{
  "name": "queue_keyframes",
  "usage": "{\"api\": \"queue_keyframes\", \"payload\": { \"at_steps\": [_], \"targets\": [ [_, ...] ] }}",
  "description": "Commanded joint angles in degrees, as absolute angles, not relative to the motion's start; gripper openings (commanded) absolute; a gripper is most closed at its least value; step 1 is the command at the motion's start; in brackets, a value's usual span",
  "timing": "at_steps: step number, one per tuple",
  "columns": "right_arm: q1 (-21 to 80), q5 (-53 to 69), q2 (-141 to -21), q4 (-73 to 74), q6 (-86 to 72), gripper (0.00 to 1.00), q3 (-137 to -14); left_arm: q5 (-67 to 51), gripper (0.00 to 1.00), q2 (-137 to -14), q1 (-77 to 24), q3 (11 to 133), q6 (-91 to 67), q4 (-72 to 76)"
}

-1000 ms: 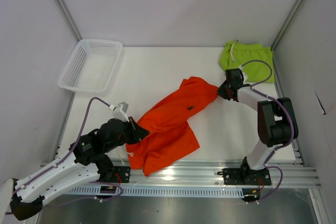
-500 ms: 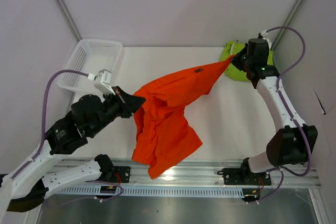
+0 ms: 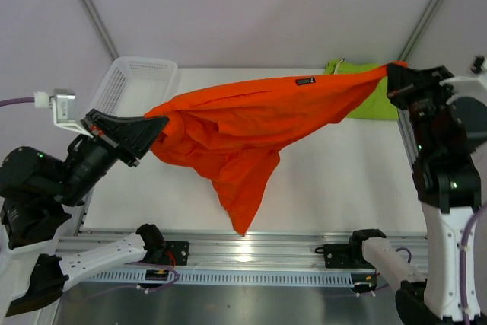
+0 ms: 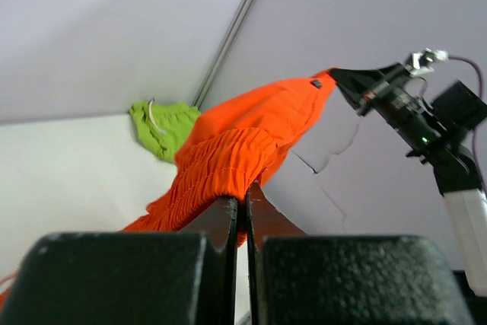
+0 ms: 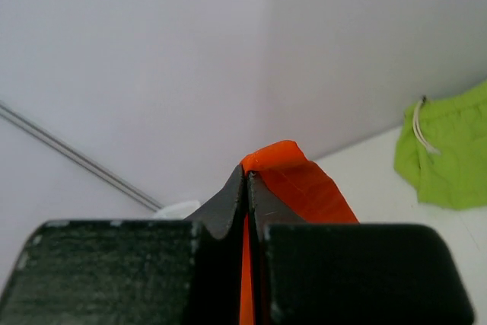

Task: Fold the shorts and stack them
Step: Flatten the shorts out

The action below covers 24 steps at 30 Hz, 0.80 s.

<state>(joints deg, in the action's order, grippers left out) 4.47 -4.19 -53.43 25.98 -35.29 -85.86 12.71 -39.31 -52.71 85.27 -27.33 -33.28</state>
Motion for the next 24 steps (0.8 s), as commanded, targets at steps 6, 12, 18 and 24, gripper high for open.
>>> {"api": "queue_keyframes", "payload": {
  "at_steps": [6,12,18,24],
  "targets": [
    [3.25,-10.20,-47.64,21.01,-32.43,0.00,-85.08,15.64,0.00,-44.37,-52.38,96.85,-15.48,-29.53],
    [3.25,-6.25,-54.22,19.43,-33.31,0.00,-88.41,19.51,0.00,-58.69,-51.08,110.81,-11.87,-34.44],
    [3.25,-1.77,-64.14,13.91,-35.59,0.00,-92.19,-5.48,0.00,-72.39,-23.99,125.39,-20.99,-40.17],
    [3.16,2.98,-70.83,7.47,-36.83,0.00,-98.78,-25.13,0.00,-78.31,-8.62,124.81,-31.99,-33.24]
  ]
}}
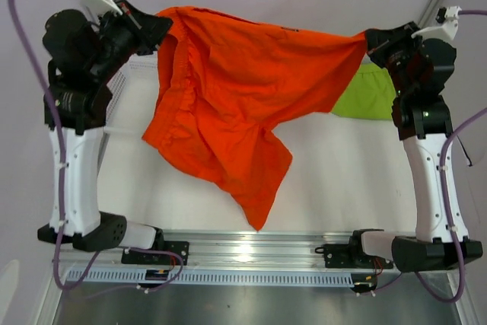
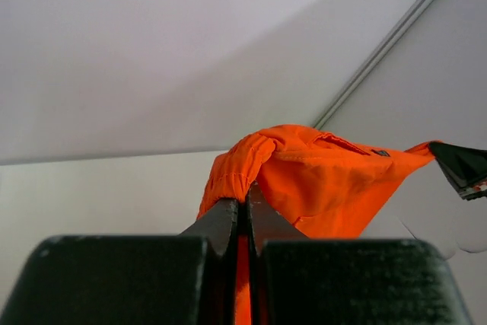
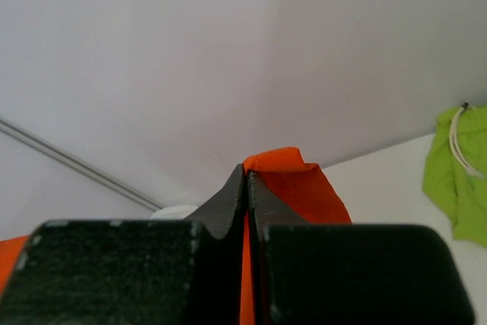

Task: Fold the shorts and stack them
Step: Flatten the shorts out

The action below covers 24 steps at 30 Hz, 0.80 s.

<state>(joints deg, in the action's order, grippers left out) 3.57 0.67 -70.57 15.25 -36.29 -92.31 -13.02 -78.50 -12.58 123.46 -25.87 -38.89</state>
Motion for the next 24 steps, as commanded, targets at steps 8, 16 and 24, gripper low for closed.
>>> {"api": "queue_keyframes", "payload": {
  "at_steps": [8,16,24],
  "targets": [
    [3.16,3.52,-62.95,7.30,-35.77,0.00,-99.67,-26.36,0.00,-64.37,-8.61,116.99,-30.85,-24.97],
    [3.16,2.38,-44.93,9.49,-36.39,0.00,-93.08,-30.23,0.00,-48.53,-8.70,103.81,-34.01,-14.86],
    [3.16,0.53,-39.37,15.29,-36.04,0.00,-98.25,-31.99,0.00,-48.24,-8.61,108.71,-35.59,-16.68]
  ]
}}
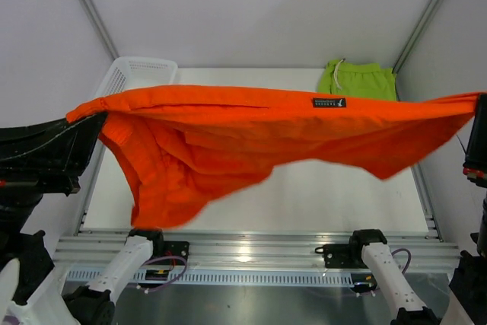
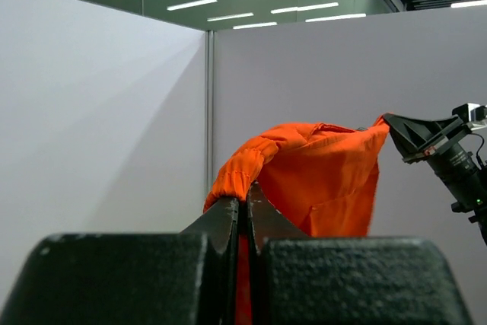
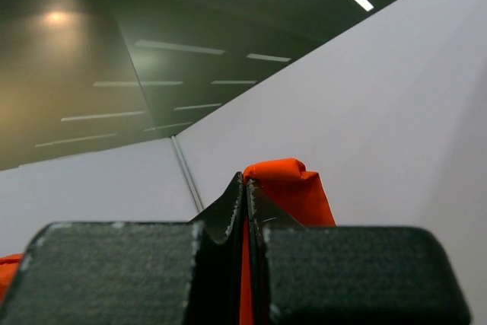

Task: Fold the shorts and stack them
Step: Flatten the shorts out

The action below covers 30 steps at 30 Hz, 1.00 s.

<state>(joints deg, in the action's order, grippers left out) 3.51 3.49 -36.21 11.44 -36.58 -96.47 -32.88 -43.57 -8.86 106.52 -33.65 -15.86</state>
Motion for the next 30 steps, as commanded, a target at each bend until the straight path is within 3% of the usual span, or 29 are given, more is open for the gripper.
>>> {"api": "queue_keyframes", "payload": {
  "at_steps": [1,6,8,11,21,25,30],
  "targets": [
    [3.16,0.61,-41.72,16.08,-35.69,0.00,-99.91,-31.56,0.00,-51.04,-8.70,113.42,-35.51,-18.09],
    [3.16,3.33,-56.05,30.13,-34.45,0.00,-115.82,-31.03,0.00,-60.02,-8.61,119.36,-36.47,-25.22],
    [3.16,5.44,-58.96,30.33,-35.07,0.00,-114.10,-30.15,0.00,-60.56,-8.61,115.26,-36.91,-25.14],
    [3.16,5.62,-57.14,26.22,-36.30,0.00,-101.29,-27.52,0.00,-58.63,-8.61,104.88,-36.48,-22.51],
    [3.16,4.40,-46.23,5.56,-44.38,0.00,-49.25,-21.54,0.00,-45.97,-8.61,45.24,-39.46,-5.56],
    [3.43,2.56,-52.19,-7.52,-45.79,0.00,-40.18,-15.13,0.00,-49.90,-8.61,36.07,-42.36,4.55],
    [4.92,-1.74,-62.29,-16.52,-44.04,0.00,-39.28,-7.93,0.00,-60.71,-8.61,36.82,-41.66,11.50]
  ]
}}
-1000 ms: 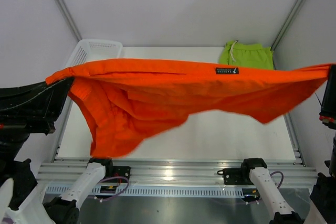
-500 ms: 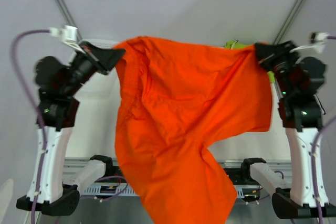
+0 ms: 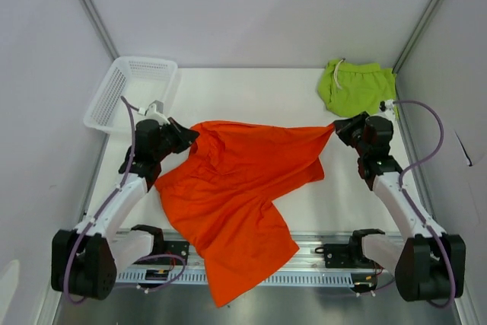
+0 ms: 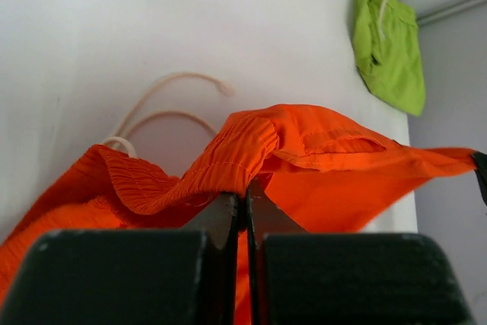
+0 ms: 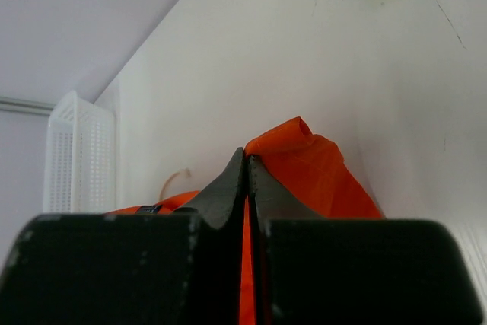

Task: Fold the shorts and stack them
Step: Flatten the shorts out

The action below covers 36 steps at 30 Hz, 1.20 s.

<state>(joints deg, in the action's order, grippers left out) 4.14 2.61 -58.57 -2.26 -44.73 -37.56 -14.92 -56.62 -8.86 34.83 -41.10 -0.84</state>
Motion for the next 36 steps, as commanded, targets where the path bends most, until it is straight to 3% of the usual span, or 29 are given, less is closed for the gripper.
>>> {"api": "queue_keyframes", "payload": {
  "at_steps": [1,15,17,18,19,20,21,22,25,31,36],
  "targets": [
    [5.10,-2.80,-63.79,-17.65,-43.60,0.00,-40.07,-7.48,0.00,-62.47,-8.61,37.44,-41.49,12.21],
    [7.21,-2.11,-98.50,-30.30,-42.27,0.00,-60.63,-5.09,0.03,-96.28,-7.12,67.81,-32.61,12.13],
    [6.95,-0.54,-103.42,-32.95,-42.02,0.00,-67.45,-8.25,0.22,-101.40,-6.07,71.96,-32.26,10.38],
    [6.94,3.30,-108.41,-32.00,-41.58,0.07,-70.89,-8.44,0.56,-104.12,-5.80,77.64,-32.26,4.72],
    [6.68,4.21,-110.46,-30.25,-41.14,0.46,-74.41,-7.05,0.68,-109.11,-5.71,84.13,-31.56,0.92],
    [6.68,4.31,-112.04,-27.80,-39.74,0.62,-80.88,-5.90,0.90,-111.33,-5.80,91.07,-31.03,-4.43],
    [6.77,2.74,-113.54,-21.68,-38.86,0.81,-83.38,-4.58,0.99,-113.10,-5.89,93.93,-30.42,-12.57],
    [7.03,1.25,-113.64,-18.84,-37.72,0.91,-85.32,-2.83,0.99,-115.46,-6.32,100.57,-29.19,-16.31],
    [7.03,-2.62,-110.49,-13.01,-33.58,0.98,-86.49,3.95,0.99,-114.62,-6.68,99.87,-27.78,-21.89],
    [8.17,1.30,-102.94,-4.40,-30.42,0.92,-80.09,1.41,0.99,-101.97,-6.77,88.17,-28.21,-18.80],
    [15.88,4.66,-96.08,-2.47,-25.32,0.84,-70.77,3.07,0.99,-88.72,-6.68,76.86,-29.18,-22.15]
  ]
}}
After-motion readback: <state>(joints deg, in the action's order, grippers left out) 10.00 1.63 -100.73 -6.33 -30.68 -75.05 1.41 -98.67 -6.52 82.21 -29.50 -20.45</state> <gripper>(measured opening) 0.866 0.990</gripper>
